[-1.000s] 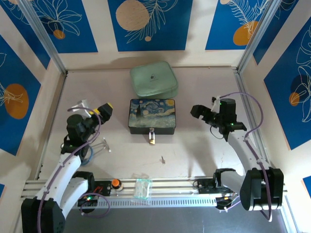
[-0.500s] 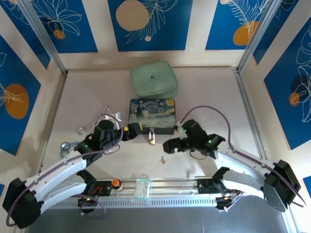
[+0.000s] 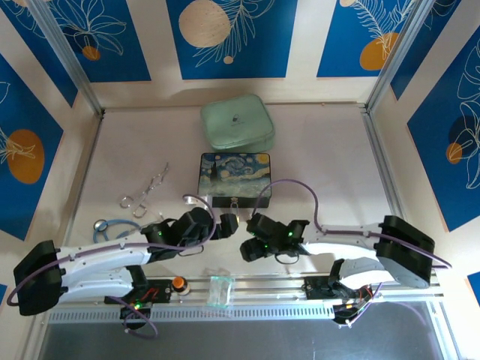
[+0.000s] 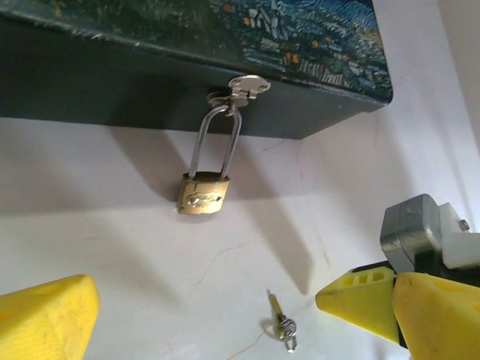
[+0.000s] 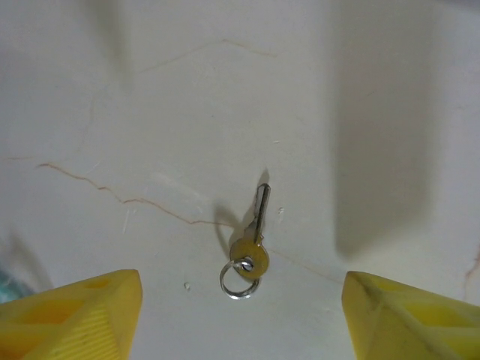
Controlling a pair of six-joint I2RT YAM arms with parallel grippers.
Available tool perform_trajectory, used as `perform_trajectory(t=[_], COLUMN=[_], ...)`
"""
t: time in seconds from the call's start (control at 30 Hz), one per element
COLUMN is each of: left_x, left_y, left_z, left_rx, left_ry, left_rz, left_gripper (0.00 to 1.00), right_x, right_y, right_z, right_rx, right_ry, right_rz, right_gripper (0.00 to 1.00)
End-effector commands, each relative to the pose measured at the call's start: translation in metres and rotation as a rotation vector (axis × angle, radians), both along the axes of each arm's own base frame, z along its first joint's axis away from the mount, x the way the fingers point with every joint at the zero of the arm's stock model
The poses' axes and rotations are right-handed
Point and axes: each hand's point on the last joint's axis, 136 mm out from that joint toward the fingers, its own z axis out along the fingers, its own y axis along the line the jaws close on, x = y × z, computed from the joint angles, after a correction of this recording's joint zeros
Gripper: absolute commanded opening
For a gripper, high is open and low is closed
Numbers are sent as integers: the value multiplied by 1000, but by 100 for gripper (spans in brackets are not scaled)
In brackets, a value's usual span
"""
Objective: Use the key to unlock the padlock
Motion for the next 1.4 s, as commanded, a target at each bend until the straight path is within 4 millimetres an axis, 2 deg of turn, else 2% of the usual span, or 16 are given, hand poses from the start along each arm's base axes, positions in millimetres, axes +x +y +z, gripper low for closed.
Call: perform_trajectory(t=[0.0,0.1,0.23,0.4,0.57,0.7,0.8,0.83,0.87,0.97,1.1,1.2,1.27,1.37], left_x=[6,3,0,0,4,6,6,6,6,6,6,9,11,11], left_y=[20,34,50,51,55,56,57,59,62,66,53,35,22,2], left_z=[11,10,8,4,2,5,5,5,3,2,7,15,23,37], left_rx=[-8,-59,-46,-77,-100,-138,-135,-131,-122,-103,-129,-148,-173,-253], left_ry=[-28,-40,-41,-34,-37,-53,-53,-49,-41,-39,-49,-82,-122,-173], left_rz=[117,159,192,207,257,274,276,286,302,316,271,204,152,80], left_gripper=[99,99,98,97,97,97,96,97,97,98,92,85,77,59], right_x=[9,8,11,8,4,-5,-8,-10,-12,-16,-11,-7,-3,6], right_y=[6,4,-3,3,-4,-6,-5,-3,-2,-2,-8,-4,1,4], right_z=[6,3,-8,-12,-22,-32,-34,-36,-38,-44,-41,-32,-22,3], right_rx=[-29,-84,-151,-203,-282,-277,-278,-273,-262,-238,-178,-32,79,231], right_ry=[-59,-77,-78,-105,-97,-82,-72,-55,-39,-8,29,70,96,96], right_rz=[-60,-61,-89,-66,-79,-81,-72,-70,-71,-84,-109,-109,-100,-64], right_gripper=[64,58,55,48,36,29,19,10,6,0,0,0,0,0])
